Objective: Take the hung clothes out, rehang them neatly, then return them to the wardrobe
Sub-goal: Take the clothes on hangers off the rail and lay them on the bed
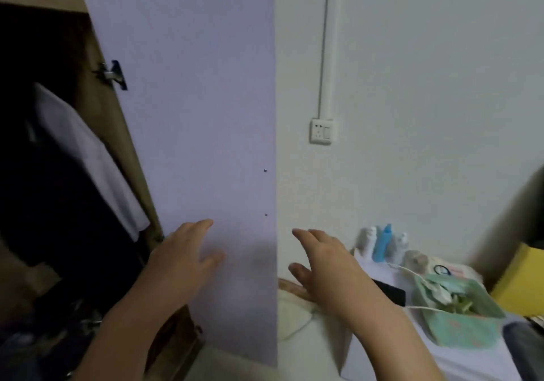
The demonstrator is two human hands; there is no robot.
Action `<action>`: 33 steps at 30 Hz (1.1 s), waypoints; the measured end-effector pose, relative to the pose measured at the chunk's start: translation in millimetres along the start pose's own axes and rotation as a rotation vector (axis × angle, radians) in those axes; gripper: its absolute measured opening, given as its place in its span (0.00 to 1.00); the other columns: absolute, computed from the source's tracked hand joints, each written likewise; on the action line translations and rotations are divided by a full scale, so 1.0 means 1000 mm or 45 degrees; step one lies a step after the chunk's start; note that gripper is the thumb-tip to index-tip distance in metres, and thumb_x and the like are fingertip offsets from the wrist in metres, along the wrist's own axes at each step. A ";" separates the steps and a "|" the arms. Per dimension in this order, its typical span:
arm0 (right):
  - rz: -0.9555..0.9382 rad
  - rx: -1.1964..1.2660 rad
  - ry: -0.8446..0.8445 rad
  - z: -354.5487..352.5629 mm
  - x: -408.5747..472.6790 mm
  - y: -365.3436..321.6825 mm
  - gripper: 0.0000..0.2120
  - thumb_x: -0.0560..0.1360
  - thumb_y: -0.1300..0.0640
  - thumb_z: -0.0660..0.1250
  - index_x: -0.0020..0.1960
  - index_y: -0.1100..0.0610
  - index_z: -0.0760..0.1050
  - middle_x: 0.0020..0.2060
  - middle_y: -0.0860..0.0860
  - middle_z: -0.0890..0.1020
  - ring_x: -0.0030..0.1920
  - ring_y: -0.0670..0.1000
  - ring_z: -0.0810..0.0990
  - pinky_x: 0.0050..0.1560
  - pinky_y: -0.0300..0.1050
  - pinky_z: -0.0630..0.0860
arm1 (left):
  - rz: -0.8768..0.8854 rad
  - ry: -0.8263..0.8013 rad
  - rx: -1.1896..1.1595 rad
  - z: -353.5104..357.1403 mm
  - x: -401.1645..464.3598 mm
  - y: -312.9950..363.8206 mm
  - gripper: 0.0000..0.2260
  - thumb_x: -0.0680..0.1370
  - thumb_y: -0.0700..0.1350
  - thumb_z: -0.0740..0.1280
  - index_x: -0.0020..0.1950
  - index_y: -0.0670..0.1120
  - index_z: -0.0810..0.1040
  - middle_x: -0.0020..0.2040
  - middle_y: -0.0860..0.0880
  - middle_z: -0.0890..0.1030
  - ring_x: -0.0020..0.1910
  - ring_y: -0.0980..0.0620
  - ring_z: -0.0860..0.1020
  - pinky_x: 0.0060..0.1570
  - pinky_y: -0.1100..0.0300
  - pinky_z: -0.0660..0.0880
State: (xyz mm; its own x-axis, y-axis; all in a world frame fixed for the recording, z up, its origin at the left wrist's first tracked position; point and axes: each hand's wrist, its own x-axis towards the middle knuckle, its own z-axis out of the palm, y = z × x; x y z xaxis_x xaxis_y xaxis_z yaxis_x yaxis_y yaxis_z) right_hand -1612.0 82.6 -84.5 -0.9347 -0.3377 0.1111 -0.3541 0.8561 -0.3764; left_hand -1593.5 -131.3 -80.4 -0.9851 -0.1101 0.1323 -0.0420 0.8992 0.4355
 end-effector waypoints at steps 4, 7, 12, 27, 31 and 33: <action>-0.218 -0.020 -0.035 0.008 0.056 -0.034 0.23 0.79 0.50 0.58 0.72 0.51 0.58 0.69 0.51 0.65 0.68 0.54 0.64 0.66 0.46 0.65 | -0.166 0.066 0.044 -0.025 0.014 -0.041 0.28 0.78 0.57 0.60 0.75 0.52 0.54 0.74 0.53 0.60 0.71 0.52 0.61 0.68 0.57 0.62; -0.398 -0.026 -0.043 0.010 0.098 -0.060 0.24 0.80 0.49 0.57 0.73 0.50 0.57 0.70 0.50 0.64 0.69 0.53 0.63 0.67 0.46 0.64 | -0.250 0.170 0.112 -0.043 0.024 -0.067 0.28 0.78 0.57 0.60 0.75 0.53 0.55 0.73 0.54 0.60 0.70 0.53 0.62 0.68 0.58 0.62; -0.699 -0.039 -0.070 0.018 0.163 -0.108 0.24 0.80 0.51 0.57 0.74 0.52 0.56 0.70 0.50 0.63 0.70 0.53 0.61 0.67 0.46 0.63 | -0.453 0.293 0.231 -0.078 0.038 -0.103 0.29 0.78 0.56 0.60 0.75 0.51 0.54 0.74 0.52 0.60 0.70 0.52 0.63 0.68 0.57 0.64; -1.058 0.498 -0.080 0.065 0.296 -0.300 0.25 0.79 0.53 0.60 0.74 0.51 0.59 0.69 0.49 0.68 0.69 0.50 0.65 0.65 0.41 0.63 | -0.574 0.461 0.266 -0.184 0.088 -0.239 0.25 0.79 0.52 0.60 0.74 0.49 0.57 0.71 0.48 0.65 0.68 0.50 0.66 0.65 0.58 0.67; -0.932 0.812 -0.136 0.082 0.344 -0.359 0.24 0.79 0.52 0.61 0.73 0.49 0.60 0.68 0.48 0.69 0.68 0.48 0.67 0.62 0.38 0.65 | -0.480 0.480 0.188 -0.222 0.109 -0.283 0.25 0.79 0.49 0.60 0.74 0.48 0.58 0.71 0.47 0.66 0.68 0.50 0.66 0.66 0.57 0.67; -0.850 0.926 -0.173 0.088 0.368 -0.387 0.25 0.79 0.53 0.61 0.74 0.51 0.59 0.69 0.48 0.69 0.69 0.48 0.67 0.61 0.35 0.63 | -0.437 0.496 0.174 -0.238 0.118 -0.304 0.25 0.79 0.49 0.61 0.74 0.48 0.58 0.70 0.47 0.66 0.68 0.50 0.67 0.66 0.57 0.67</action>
State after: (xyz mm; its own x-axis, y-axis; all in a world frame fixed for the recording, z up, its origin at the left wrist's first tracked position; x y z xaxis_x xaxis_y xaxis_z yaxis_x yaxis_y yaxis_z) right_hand -1816.1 -407.2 20.9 -0.5234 -0.7436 0.4160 -0.6575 0.0418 -0.7523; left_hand -1657.4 -518.4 14.9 -0.7773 -0.5328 0.3346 -0.3975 0.8282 0.3951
